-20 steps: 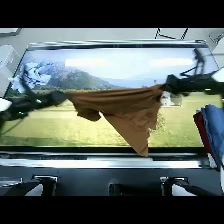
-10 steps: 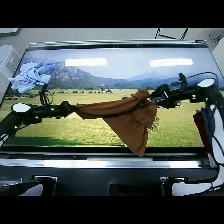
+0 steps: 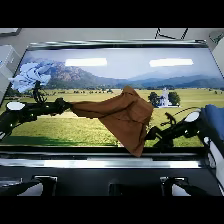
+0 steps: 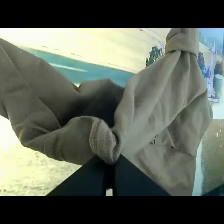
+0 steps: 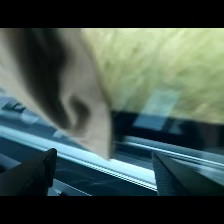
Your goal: Fold the clothes and pants, and hang the long-sleeved shirts on hangers.
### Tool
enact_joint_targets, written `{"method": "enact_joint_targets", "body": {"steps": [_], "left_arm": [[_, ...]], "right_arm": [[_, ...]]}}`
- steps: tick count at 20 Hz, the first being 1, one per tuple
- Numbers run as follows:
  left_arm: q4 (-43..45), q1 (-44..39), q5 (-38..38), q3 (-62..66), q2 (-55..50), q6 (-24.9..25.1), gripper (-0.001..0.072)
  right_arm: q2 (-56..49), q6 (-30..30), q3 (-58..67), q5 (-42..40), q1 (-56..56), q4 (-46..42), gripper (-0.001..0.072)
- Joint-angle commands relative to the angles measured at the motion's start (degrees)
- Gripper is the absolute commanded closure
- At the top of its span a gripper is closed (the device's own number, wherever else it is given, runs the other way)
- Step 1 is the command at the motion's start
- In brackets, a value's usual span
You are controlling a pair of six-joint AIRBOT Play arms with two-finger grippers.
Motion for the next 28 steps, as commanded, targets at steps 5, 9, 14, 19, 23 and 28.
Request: {"method": "enact_joint_targets", "body": {"steps": [5,9,14,19,23,28], "left_arm": [[0.2,0.1,4.0,0.1,0.0,0.7,0.0681],[0.2,0.3,4.1,0.2,0.1,3.4,0.0682],[0.2,2.6,3.7,9.2,6.8,11.8,0.0683],[2.1,12.1,4.6,37.5,17.5,5.4,0.0684],[14.6,21.5,-0.5,53.6,24.0,-13.2,0.0684],[18.0,21.8,-4.6,53.2,30.7,-15.5,0.0683]], "right_arm": [[2.2,3.6,-7.7,-18.5,13.5,12.3,0.0007],[0.5,4.0,-7.6,-17.9,20.6,15.5,0.0392],[7.3,-0.1,6.0,-10.8,15.8,11.2,0.0674],[22.2,-0.7,45.4,-17.5,0.4,1.0,0.0672],[30.2,0.0,63.4,-21.7,-5.7,-10.7,0.0672],[32.9,2.9,63.6,-14.0,-5.8,-12.3,0.0672]]}}
